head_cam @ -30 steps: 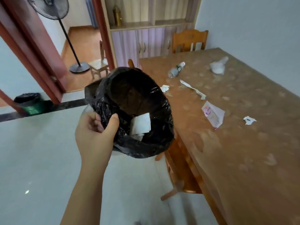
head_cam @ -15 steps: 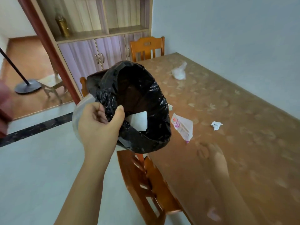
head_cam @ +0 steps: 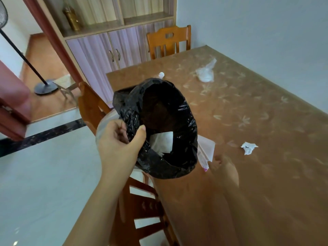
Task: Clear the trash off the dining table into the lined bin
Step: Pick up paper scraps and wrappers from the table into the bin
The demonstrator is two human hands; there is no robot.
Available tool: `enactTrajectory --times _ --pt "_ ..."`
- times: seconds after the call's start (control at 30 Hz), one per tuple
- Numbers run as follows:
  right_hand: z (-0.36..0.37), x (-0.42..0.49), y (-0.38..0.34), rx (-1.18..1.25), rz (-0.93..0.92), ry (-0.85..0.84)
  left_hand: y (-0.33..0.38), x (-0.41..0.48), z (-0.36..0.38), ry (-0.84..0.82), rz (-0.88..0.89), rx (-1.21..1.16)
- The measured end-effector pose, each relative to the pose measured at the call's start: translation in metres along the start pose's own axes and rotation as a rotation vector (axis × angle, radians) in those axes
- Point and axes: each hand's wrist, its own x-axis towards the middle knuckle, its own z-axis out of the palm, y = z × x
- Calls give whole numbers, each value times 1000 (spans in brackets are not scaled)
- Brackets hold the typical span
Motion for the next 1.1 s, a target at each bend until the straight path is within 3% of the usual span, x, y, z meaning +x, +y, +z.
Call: enactTrajectory --times 0.3,0.67,1.1 --pt "21 17 15 78 29 -27 -6 1 18 -24 10 37" --pt "2 2 32 295 128 179 -9 -9 19 -59 -69 -75" --pt "-64 -42 -15 570 -71 496 -22 -20 11 -73 -176 -159"
